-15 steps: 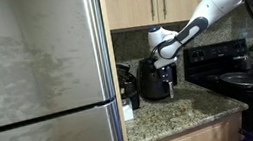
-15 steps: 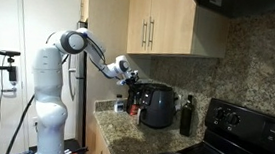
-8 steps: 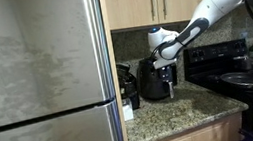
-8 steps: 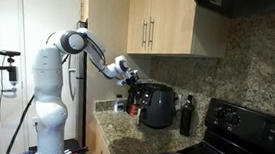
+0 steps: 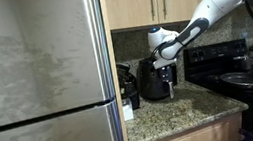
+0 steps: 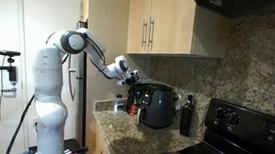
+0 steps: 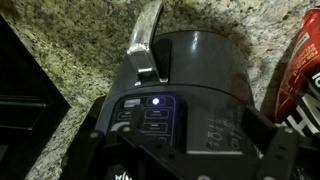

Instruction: Press the button of the left side of the air fryer

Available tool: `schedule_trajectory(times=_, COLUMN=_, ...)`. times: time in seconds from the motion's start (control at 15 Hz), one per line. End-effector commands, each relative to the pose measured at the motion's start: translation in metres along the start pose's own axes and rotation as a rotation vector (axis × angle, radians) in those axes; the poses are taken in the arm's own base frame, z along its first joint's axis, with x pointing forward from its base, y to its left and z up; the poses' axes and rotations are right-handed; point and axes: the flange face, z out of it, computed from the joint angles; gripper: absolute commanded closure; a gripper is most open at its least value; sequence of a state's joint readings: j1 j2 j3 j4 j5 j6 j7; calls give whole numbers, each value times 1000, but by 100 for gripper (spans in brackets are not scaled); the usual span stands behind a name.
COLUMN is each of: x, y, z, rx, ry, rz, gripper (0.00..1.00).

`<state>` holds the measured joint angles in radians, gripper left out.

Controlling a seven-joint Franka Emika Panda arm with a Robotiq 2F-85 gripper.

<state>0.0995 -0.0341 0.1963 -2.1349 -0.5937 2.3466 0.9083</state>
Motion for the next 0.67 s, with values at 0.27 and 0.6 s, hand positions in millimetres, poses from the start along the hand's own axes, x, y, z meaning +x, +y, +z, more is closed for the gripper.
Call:
schedule_trajectory(times=0.27, x=-6, y=-11, z=75, rx=-19, ry=26, rz=-8, gripper=0)
schedule_trajectory(times=0.6, x=-14, y=-7, z=84, rx=7, ry=19, rz=-1, gripper=0)
